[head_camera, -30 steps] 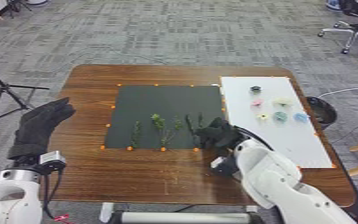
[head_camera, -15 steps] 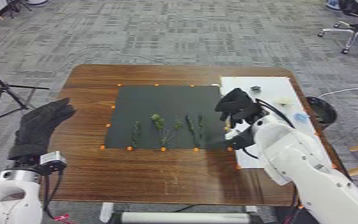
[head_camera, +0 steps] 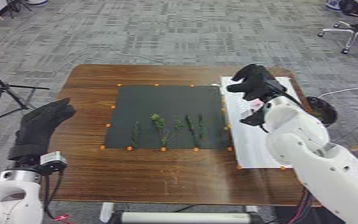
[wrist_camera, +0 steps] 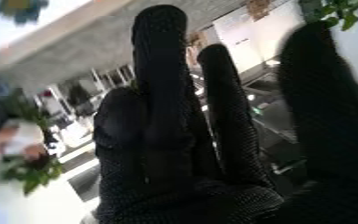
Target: Arrange flowers
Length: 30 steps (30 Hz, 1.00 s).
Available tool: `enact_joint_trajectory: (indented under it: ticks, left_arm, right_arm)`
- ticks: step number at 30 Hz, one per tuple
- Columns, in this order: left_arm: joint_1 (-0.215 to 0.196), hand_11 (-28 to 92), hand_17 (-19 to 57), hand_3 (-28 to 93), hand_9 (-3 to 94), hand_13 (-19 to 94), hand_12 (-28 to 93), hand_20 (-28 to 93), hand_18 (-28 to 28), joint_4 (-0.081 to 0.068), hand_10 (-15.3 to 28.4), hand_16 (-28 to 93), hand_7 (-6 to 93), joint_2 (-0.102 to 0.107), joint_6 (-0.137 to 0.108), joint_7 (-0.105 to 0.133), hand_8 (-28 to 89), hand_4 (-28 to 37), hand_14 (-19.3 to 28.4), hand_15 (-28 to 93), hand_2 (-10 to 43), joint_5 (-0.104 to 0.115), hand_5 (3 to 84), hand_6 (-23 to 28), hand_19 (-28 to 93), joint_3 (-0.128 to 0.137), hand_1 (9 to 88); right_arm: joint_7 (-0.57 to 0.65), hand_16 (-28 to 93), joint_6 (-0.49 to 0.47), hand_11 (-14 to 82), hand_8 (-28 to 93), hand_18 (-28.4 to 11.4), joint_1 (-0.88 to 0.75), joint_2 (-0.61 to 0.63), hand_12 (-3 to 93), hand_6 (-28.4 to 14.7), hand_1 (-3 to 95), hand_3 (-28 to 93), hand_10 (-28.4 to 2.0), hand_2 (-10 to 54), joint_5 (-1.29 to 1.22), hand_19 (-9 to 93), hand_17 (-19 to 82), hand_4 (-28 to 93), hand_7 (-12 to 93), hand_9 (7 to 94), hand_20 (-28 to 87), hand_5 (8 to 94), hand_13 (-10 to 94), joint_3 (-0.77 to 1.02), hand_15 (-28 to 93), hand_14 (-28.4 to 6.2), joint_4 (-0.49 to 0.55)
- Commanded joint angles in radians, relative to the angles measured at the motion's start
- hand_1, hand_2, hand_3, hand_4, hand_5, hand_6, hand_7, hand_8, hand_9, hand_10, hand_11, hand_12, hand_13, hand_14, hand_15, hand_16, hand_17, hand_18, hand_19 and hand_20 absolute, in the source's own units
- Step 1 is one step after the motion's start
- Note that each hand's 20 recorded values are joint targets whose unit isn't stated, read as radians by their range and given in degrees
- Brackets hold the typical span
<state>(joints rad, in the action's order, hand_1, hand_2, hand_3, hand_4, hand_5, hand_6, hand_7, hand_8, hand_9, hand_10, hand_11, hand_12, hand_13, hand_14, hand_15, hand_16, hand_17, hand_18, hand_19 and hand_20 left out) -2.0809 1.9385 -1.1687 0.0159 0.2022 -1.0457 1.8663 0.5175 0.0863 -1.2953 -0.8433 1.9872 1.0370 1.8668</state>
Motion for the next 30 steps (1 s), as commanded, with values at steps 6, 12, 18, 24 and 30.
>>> enact_joint_trajectory:
  ticks: [6,12,18,24,30]
  left_arm:
    - [-0.009,20,6.3,69,48.6,38,12,20,13.2,0.008,14.8,0,13.1,-0.011,0.001,-0.003,-7,-23.7,18.7,24,-0.6,-0.002,50.5,3.8,11,-0.003,28.9]
    - [-0.004,20,6.3,69,48.6,38,12,20,13.2,0.005,14.8,0,13.1,-0.010,0.009,-0.006,-7,-23.6,18.8,24,-0.7,-0.004,50.5,3.9,11,-0.003,29.0]
    - [-0.008,20,6.3,69,48.6,38,12,20,13.2,0.009,14.8,0,13.0,-0.008,0.015,-0.006,-7,-23.4,18.7,24,-1.0,-0.005,50.4,3.9,11,-0.001,29.1]
    - [-0.009,20,6.4,69,48.6,38,12,20,13.2,0.009,14.8,0,13.0,-0.012,0.016,-0.003,-7,-23.4,18.8,24,-1.1,-0.006,50.5,3.9,11,-0.001,29.1]
    - [-0.016,20,6.4,69,48.6,38,12,20,13.2,0.013,14.8,0,13.1,-0.020,0.015,-0.004,-7,-23.3,18.7,24,-1.2,-0.006,50.4,3.8,11,0.000,29.1]
  right_arm:
    - [-0.093,31,-0.136,11.0,-4,-22.1,-0.091,0.102,19.0,-5.6,42.5,29,-17.1,-9.5,0.176,71,36,-21,9,62.7,52,56.7,72,0.098,36,-12.0,-0.011]
    - [-0.105,32,-0.167,12.2,-4,-21.3,-0.125,0.153,19.1,-4.8,37.6,56,-16.1,-9.5,0.226,75,39,-21,11,64.6,53,58.4,75,0.110,39,-10.3,-0.026]
    - [-0.117,33,-0.191,12.3,-4,-20.3,-0.148,0.178,18.9,-4.2,40.8,56,-15.4,-9.5,0.247,77,41,-21,11,64.3,54,58.9,77,0.115,41,-9.0,-0.055]
    - [-0.127,33,-0.208,12.7,-5,-19.9,-0.149,0.178,18.8,-3.6,42.3,57,-14.7,-9.5,0.255,78,42,-21,12,65.0,54,60.0,78,0.096,43,-8.5,-0.082]
    - [-0.140,33,-0.229,13.5,-5,-19.9,-0.143,0.160,18.8,-3.5,42.2,57,-14.4,-9.5,0.258,79,43,-20,13,66.2,54,60.7,78,0.078,44,-8.0,-0.105]
